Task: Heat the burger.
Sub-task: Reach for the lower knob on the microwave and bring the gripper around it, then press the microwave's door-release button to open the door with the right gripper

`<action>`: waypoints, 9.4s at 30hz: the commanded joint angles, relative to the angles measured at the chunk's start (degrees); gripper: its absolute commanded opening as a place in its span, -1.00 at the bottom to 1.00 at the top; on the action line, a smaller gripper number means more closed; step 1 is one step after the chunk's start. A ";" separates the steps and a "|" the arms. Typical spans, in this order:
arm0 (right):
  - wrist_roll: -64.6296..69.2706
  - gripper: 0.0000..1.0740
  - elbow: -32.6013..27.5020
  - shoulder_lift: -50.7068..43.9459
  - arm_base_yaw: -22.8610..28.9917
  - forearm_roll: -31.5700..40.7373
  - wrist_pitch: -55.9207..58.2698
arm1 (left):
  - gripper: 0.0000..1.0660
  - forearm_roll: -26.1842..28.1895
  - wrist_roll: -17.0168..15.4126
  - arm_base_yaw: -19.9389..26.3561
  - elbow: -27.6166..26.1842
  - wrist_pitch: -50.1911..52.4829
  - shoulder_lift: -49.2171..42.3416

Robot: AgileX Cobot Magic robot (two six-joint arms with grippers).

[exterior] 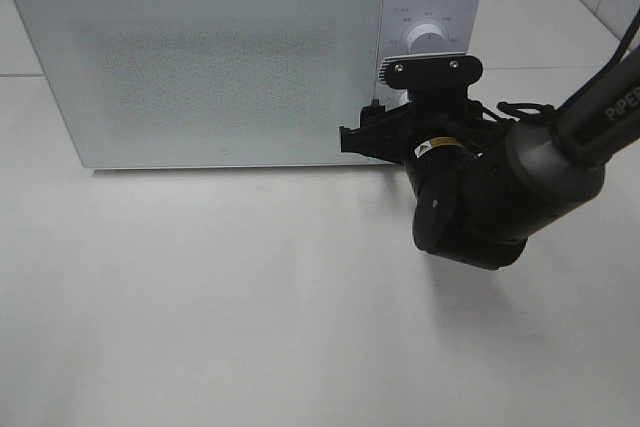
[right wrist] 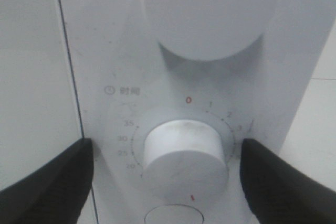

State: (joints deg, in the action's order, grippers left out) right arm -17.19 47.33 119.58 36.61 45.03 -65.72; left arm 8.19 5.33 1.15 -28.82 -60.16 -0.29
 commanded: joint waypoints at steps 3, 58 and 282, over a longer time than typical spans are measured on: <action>-0.63 0.40 1.43 -0.17 -0.92 0.80 -2.58 | 0.88 0.46 -0.34 0.11 0.23 0.74 -1.15; 32.95 -1.00 0.86 -0.63 0.86 -6.25 -5.16 | 0.88 0.46 -0.34 0.11 0.23 0.74 -1.15; 24.18 0.40 -16.27 -80.33 -31.11 -43.43 83.94 | 0.88 0.46 -0.29 0.11 0.23 0.74 -1.09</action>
State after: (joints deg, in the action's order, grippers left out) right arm 7.91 30.60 36.04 5.96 0.92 22.57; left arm 8.19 5.33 1.15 -28.82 -60.16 -0.29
